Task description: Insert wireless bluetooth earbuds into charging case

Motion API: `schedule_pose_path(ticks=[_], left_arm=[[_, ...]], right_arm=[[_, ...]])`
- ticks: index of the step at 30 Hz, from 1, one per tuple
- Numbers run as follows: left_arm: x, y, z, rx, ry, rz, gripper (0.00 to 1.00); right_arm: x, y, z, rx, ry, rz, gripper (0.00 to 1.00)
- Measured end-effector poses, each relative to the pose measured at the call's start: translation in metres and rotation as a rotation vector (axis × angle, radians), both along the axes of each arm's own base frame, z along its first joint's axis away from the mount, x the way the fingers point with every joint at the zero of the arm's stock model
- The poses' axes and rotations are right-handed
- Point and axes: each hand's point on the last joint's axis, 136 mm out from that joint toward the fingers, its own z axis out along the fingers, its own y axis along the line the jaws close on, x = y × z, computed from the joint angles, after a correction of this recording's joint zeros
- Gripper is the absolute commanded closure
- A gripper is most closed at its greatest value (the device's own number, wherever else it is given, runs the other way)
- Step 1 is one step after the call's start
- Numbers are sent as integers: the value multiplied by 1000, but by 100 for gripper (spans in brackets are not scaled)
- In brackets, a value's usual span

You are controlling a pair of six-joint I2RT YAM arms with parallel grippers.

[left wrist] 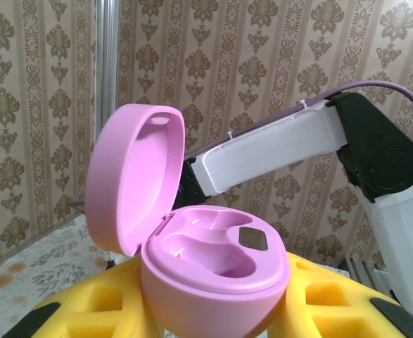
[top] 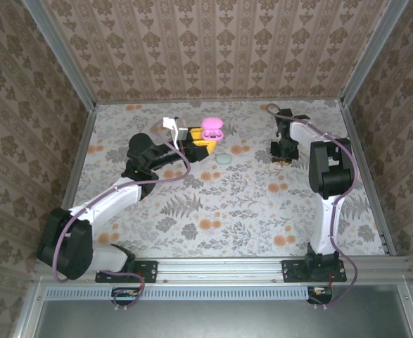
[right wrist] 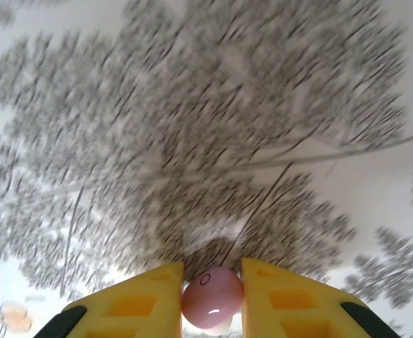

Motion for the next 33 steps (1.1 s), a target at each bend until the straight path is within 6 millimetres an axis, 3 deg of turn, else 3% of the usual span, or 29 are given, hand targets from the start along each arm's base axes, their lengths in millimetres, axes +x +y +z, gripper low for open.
schedule_pose_path(ticks=[7, 14, 17, 22, 30, 33], left_arm=[[-1, 3, 0, 0, -7, 12, 74], [-3, 19, 6, -7, -39, 64, 74], [-5, 22, 10, -6, -54, 75, 74], [-6, 26, 11, 1, -66, 88, 74], [-8, 30, 12, 16, -76, 100, 74], [-8, 30, 11, 20, -73, 101, 74]], right_arm=[[-29, 52, 0, 24, 34, 196, 73], [-87, 143, -1, 9, 88, 581, 71], [-91, 147, 0, 4, 92, 615, 70], [-83, 136, 6, -9, 71, 602, 58], [-77, 128, 22, -49, 26, 547, 57], [-80, 127, 27, -43, 24, 474, 51]])
